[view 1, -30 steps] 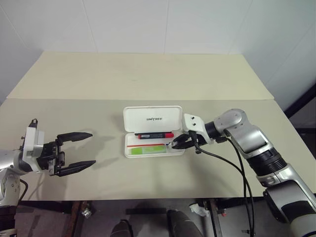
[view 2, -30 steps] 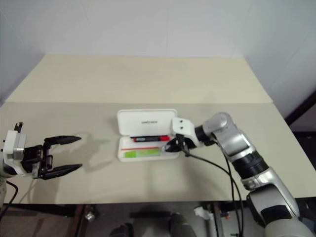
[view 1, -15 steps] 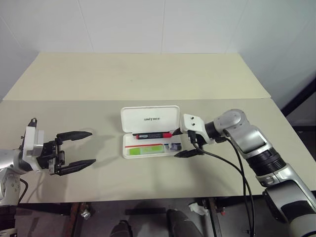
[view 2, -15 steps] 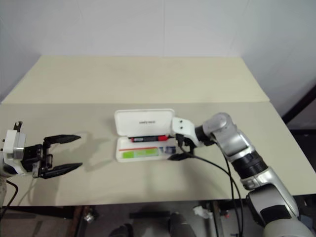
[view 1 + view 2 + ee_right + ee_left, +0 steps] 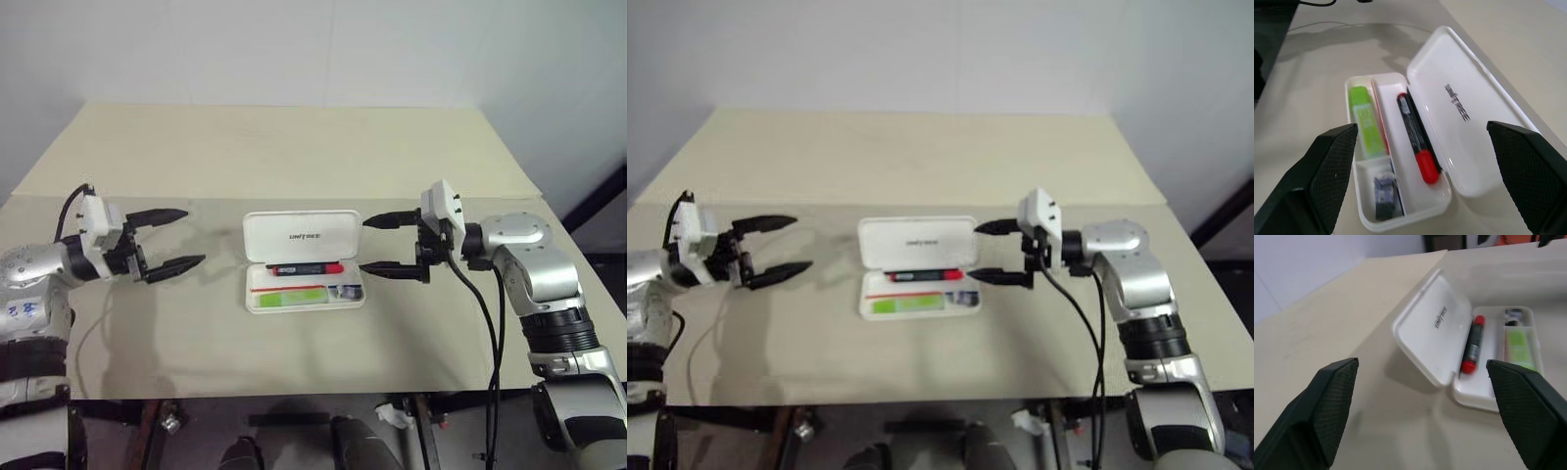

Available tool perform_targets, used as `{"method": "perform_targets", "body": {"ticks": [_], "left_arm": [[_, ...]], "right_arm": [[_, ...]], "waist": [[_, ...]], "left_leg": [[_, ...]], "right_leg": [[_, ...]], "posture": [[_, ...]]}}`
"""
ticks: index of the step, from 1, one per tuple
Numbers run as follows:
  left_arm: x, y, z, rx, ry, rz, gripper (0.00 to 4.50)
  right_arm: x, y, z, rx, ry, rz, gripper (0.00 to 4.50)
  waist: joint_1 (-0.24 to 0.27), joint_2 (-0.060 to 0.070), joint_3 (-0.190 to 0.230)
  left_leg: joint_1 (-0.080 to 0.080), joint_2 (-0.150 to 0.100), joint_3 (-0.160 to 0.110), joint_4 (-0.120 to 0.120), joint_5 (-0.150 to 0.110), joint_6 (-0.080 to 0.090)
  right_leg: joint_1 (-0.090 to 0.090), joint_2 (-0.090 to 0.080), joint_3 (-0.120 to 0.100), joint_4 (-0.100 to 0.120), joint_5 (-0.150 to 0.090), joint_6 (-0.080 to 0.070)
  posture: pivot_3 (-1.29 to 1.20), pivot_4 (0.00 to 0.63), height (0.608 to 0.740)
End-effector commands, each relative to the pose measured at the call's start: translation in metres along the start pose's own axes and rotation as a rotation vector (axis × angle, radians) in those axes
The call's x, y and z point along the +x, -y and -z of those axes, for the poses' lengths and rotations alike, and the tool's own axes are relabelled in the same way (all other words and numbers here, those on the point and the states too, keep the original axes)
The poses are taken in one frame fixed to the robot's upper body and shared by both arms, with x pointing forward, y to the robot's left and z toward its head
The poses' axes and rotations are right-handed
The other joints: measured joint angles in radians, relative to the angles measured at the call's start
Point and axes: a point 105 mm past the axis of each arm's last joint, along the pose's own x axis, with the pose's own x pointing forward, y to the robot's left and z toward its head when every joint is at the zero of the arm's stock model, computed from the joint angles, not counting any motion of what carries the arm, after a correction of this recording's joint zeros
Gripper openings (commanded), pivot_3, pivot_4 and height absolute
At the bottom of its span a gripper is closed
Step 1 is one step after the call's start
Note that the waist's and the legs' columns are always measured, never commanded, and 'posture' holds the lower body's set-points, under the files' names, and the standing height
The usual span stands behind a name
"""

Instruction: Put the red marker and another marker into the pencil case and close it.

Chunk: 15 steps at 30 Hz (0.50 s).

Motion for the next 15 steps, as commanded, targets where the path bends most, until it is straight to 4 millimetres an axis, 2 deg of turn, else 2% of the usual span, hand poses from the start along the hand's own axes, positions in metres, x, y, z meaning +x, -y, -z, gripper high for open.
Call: {"method": "perform_targets", "body": {"ticks": [1, 9, 11, 15], "left_arm": [[0.006, -0.015, 0.000, 0.040, -0.025, -0.040, 3.23], [0.035, -0.032, 0.001, 0.070, -0.078, -0.052, 0.57], [0.040, -0.034, 0.002, 0.081, -0.094, -0.048, 0.04], [0.050, -0.036, 0.005, 0.082, -0.133, -0.054, 0.04]], "right_arm": [[-0.006, 0.004, -0.011, -0.056, 0.037, 0.046, 4.50], [-0.018, 0.004, -0.009, -0.055, 0.064, 0.132, 4.50], [-0.020, 0.003, -0.008, -0.054, 0.061, 0.145, 4.50], [-0.024, -0.001, -0.008, -0.051, 0.061, 0.173, 4.50]], "waist": [[-0.006, 0.000, 0.000], [-0.005, 0.000, 0.000], [-0.005, 0.000, 0.000], [-0.004, 0.000, 0.000]], "left_leg": [[0.000, 0.000, 0.000, 0.000, 0.000, 0.000], [0.000, 0.000, 0.000, 0.000, 0.000, 0.000], [0.000, 0.000, -0.001, 0.000, 0.000, 0.000], [0.000, 0.000, -0.001, 0.000, 0.000, 0.000]], "right_leg": [[0.000, 0.000, 0.000, 0.000, 0.000, 0.000], [0.000, 0.000, 0.000, 0.003, -0.001, 0.001], [0.000, 0.000, 0.000, 0.003, -0.001, 0.001], [0.000, 0.000, 0.000, 0.003, -0.002, 0.001]], "posture": [[0.00, 0.150, 0.740], [0.00, 0.150, 0.740], [0.00, 0.150, 0.740], [0.00, 0.150, 0.740]]}}
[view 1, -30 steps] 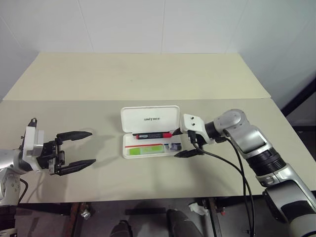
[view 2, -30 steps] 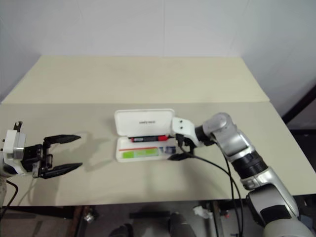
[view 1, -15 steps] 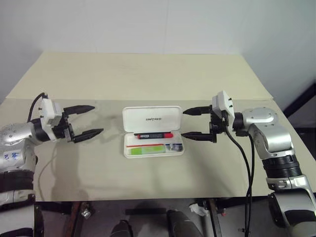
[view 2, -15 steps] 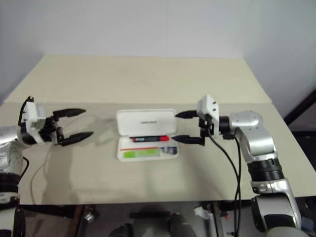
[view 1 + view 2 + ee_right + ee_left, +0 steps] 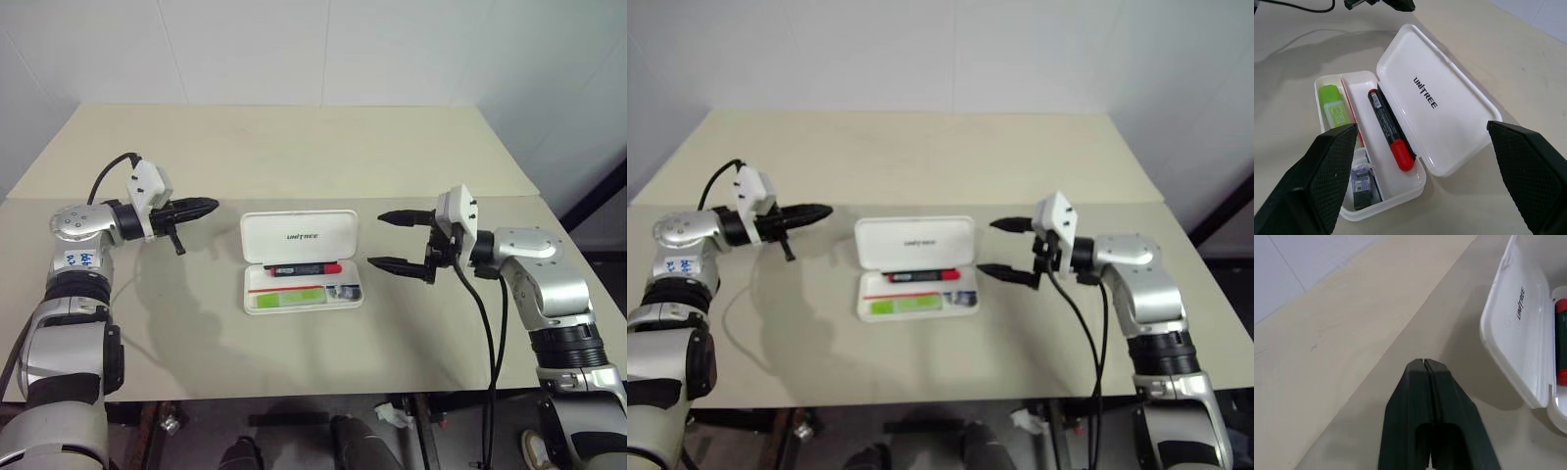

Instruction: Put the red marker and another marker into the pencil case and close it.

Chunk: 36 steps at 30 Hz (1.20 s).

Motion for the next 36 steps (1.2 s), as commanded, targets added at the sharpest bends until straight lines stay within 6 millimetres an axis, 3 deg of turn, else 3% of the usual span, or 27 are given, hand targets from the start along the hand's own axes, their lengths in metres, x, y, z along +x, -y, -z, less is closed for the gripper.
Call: {"method": "perform_targets", "body": {"ticks": [1, 9, 13, 21, 29, 36], "left_arm": [[0.006, -0.007, -0.006, 0.033, -0.019, -0.023, 0.04], [0.034, -0.003, -0.008, -0.041, -0.035, -0.015, 0.04], [0.051, 0.021, -0.021, -0.113, 0.051, 0.186, 0.04], [0.035, 0.046, -0.033, -0.154, 0.109, 0.491, 0.04], [0.033, 0.053, -0.030, -0.121, 0.018, 0.569, 0.04], [0.039, 0.065, -0.038, -0.027, 0.007, 0.662, 0.04]], "right_arm": [[-0.011, 0.003, -0.017, -0.052, 0.036, 0.049, 4.50], [-0.018, 0.001, -0.013, -0.046, 0.019, 0.084, 4.50], [-0.023, 0.000, -0.013, -0.044, 0.009, 0.103, 4.50], [-0.036, -0.005, -0.007, -0.019, -0.015, 0.108, 4.50], [-0.038, 0.003, -0.002, -0.016, -0.023, 0.115, 4.50], [-0.035, 0.003, -0.001, -0.019, -0.019, 0.100, 4.50]], "waist": [[0.001, 0.000, 0.000], [0.013, 0.000, 0.000], [0.029, 0.000, 0.000], [0.030, 0.000, 0.000], [0.032, 0.000, 0.000], [0.039, 0.000, 0.000]], "left_leg": [[0.000, 0.000, 0.000, 0.000, 0.000, 0.000], [0.000, 0.000, 0.000, 0.000, 0.000, 0.000], [0.000, 0.000, 0.000, 0.000, 0.000, 0.000], [0.000, -0.001, -0.001, -0.001, 0.000, 0.000], [0.000, -0.001, -0.002, 0.001, 0.000, 0.000], [0.000, -0.001, -0.002, 0.001, 0.000, 0.000]], "right_leg": [[0.000, 0.000, 0.000, 0.000, 0.000, 0.000], [0.000, 0.000, 0.000, 0.000, 0.000, 0.000], [0.000, 0.000, 0.000, 0.000, 0.000, 0.000], [0.000, 0.001, 0.000, 0.001, -0.002, 0.000], [0.000, 0.001, 0.000, 0.002, -0.002, 0.000], [0.000, 0.001, 0.000, 0.002, -0.002, 0.000]], "posture": [[0.00, 0.150, 0.740], [0.00, 0.150, 0.740], [0.00, 0.150, 0.740], [0.00, 0.150, 0.740], [0.00, 0.150, 0.740], [0.00, 0.150, 0.740]]}}
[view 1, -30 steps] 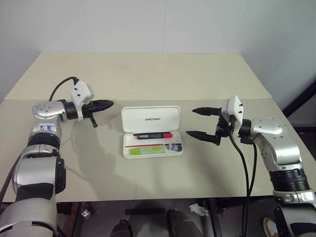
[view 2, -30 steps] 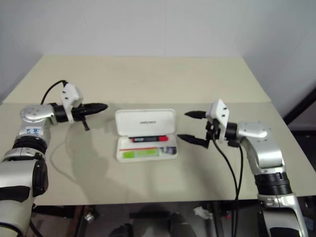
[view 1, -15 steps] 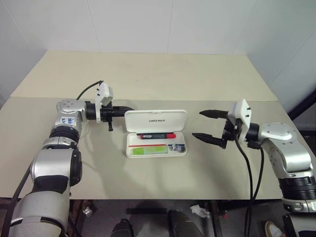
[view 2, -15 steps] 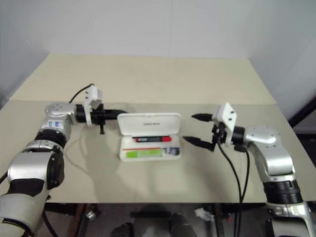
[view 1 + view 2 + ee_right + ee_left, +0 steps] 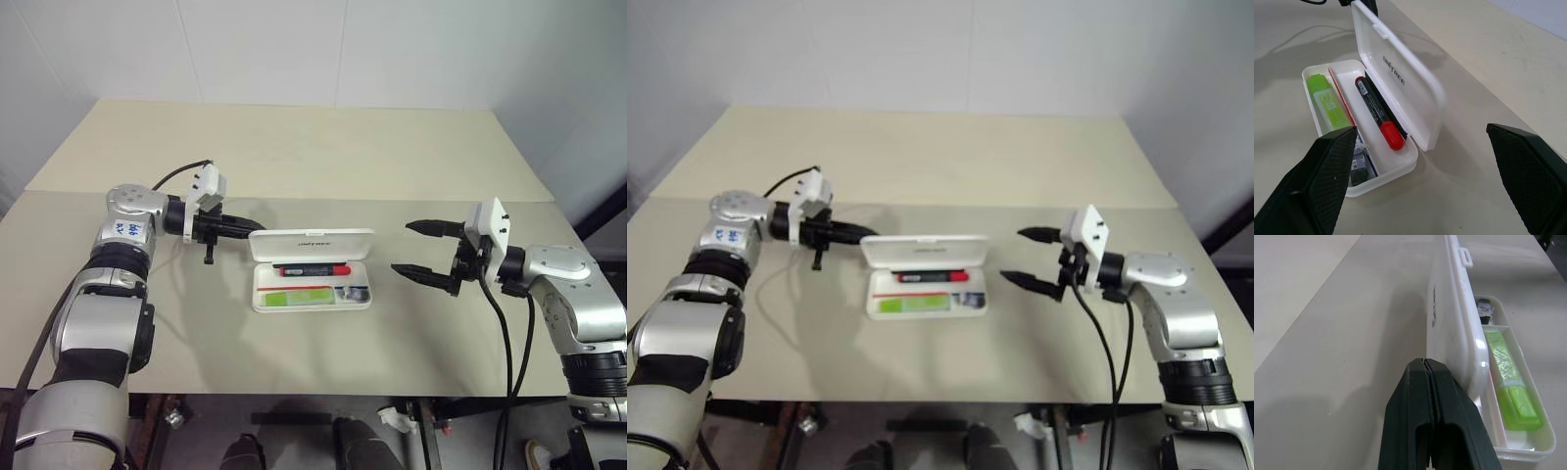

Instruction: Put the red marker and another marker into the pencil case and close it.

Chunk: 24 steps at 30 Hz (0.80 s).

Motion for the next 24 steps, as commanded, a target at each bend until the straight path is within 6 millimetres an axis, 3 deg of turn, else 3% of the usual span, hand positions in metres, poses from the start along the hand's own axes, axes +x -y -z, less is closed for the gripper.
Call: {"method": "perform_targets", "body": {"ticks": [1, 8, 14, 24], "left_arm": [[0.002, 0.014, -0.011, 0.081, 0.001, 0.145, 0.04], [0.021, 0.025, -0.001, 0.174, -0.095, 0.245, 0.04], [0.036, 0.026, 0.024, 0.286, -0.265, 0.268, 0.04], [0.051, 0.032, 0.034, 0.352, -0.324, 0.332, 0.04]], "right_arm": [[-0.002, 0.003, -0.010, -0.045, 0.024, -0.001, 4.50], [-0.018, 0.004, -0.011, -0.038, 0.037, -0.021, 4.50], [-0.034, 0.011, -0.016, 0.035, 0.098, 0.017, 4.50], [-0.056, 0.007, 0.004, 0.057, 0.002, 0.000, 4.50]], "waist": [[0.002, 0.000, 0.000], [0.011, 0.000, 0.000], [0.013, 0.000, 0.000], [0.011, 0.000, 0.000]], "left_leg": [[0.000, 0.000, 0.000, 0.000, 0.000, 0.000], [0.000, 0.000, 0.000, 0.000, 0.000, 0.000], [0.000, -0.001, 0.000, 0.001, 0.000, 0.000], [0.001, -0.001, 0.000, 0.004, 0.000, 0.000]], "right_leg": [[0.000, 0.000, 0.000, 0.000, 0.000, 0.000], [0.000, 0.000, 0.000, 0.000, 0.000, 0.000], [0.001, 0.000, 0.000, -0.001, 0.000, 0.000], [0.002, 0.000, 0.001, 0.000, 0.000, 0.000]], "posture": [[0.00, 0.150, 0.740], [0.00, 0.150, 0.740], [0.00, 0.150, 0.740], [0.00, 0.150, 0.740]]}}
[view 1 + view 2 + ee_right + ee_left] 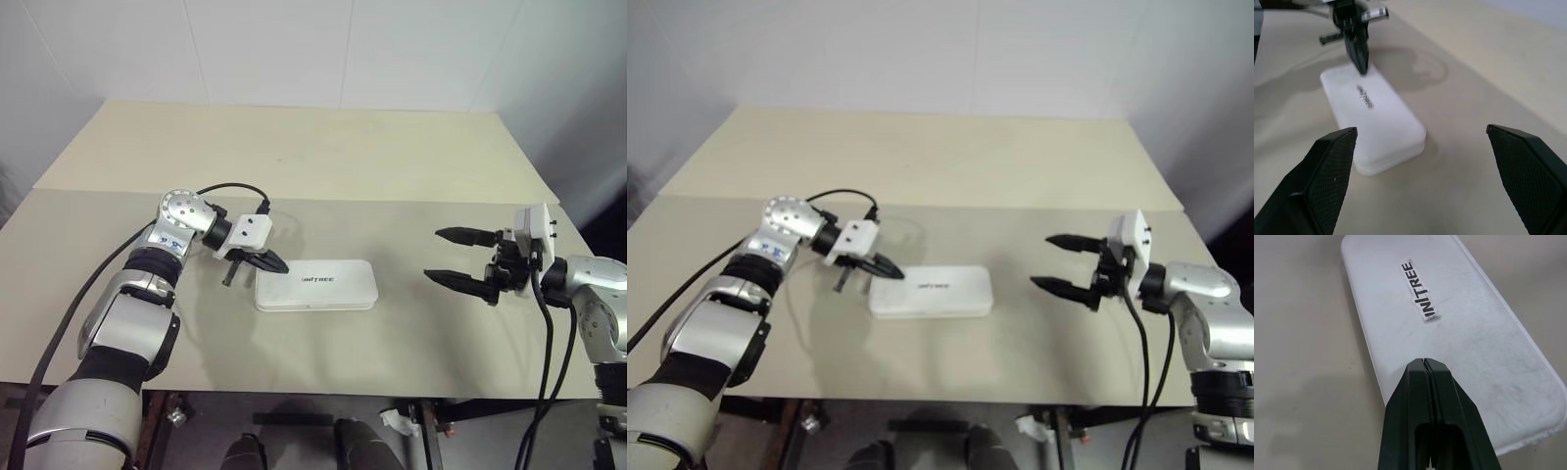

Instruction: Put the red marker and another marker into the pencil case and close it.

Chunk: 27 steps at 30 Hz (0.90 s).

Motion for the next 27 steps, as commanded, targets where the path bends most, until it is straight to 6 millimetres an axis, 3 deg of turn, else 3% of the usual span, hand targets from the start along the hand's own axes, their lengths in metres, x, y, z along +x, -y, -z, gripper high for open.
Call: {"method": "perform_targets", "body": {"ticks": [1, 10, 15, 18, 22, 27], "left_arm": [[0.010, 0.008, 0.006, 0.022, -0.063, 0.085, 0.04], [0.012, 0.011, 0.013, 0.094, -0.161, 0.126, 0.04], [0.007, -0.003, -0.004, 0.131, -0.053, 0.022, 0.04], [-0.005, -0.015, -0.020, 0.106, 0.082, -0.083, 0.04], [-0.036, -0.027, -0.048, 0.069, 0.392, -0.234, 0.04], [-0.066, -0.016, -0.035, 0.002, 0.479, -0.358, 0.04]], "right_arm": [[-0.007, 0.004, -0.008, -0.066, -0.010, 0.014, 4.50], [0.001, 0.004, -0.006, -0.098, -0.008, 0.016, 4.50], [0.004, 0.008, -0.006, -0.114, -0.009, 0.021, 4.50], [0.007, 0.009, -0.007, -0.119, -0.005, 0.020, 4.50], [0.009, 0.011, -0.005, -0.121, -0.015, 0.016, 4.50], [0.012, 0.013, -0.005, -0.120, -0.012, 0.004, 4.50]], "waist": [[0.000, 0.000, 0.000], [-0.003, 0.001, -0.001], [-0.005, 0.001, -0.001], [-0.006, 0.001, 0.000], [-0.005, 0.001, 0.000], [-0.011, 0.002, 0.000]], "left_leg": [[0.000, 0.000, 0.000, 0.001, 0.000, 0.000], [0.001, 0.000, 0.000, 0.007, 0.000, 0.000], [0.001, -0.001, 0.002, 0.011, 0.000, 0.001], [0.001, -0.001, 0.003, 0.011, 0.001, 0.001], [0.000, -0.001, 0.002, 0.009, 0.001, 0.001], [0.000, -0.001, 0.002, 0.005, 0.000, 0.001]], "right_leg": [[0.000, 0.000, 0.000, 0.000, 0.000, 0.000], [0.003, 0.000, 0.001, 0.000, -0.001, -0.002], [0.005, 0.000, 0.005, 0.000, -0.004, -0.009], [0.005, 0.000, 0.006, -0.001, -0.004, -0.009], [0.003, 0.000, 0.005, 0.000, 0.000, -0.001], [0.001, 0.000, 0.004, 0.003, 0.002, 0.004]], "posture": [[0.00, 0.150, 0.740], [0.00, 0.150, 0.740], [0.00, 0.150, 0.740], [0.00, 0.150, 0.740], [0.00, 0.150, 0.740], [0.00, 0.150, 0.740]]}}
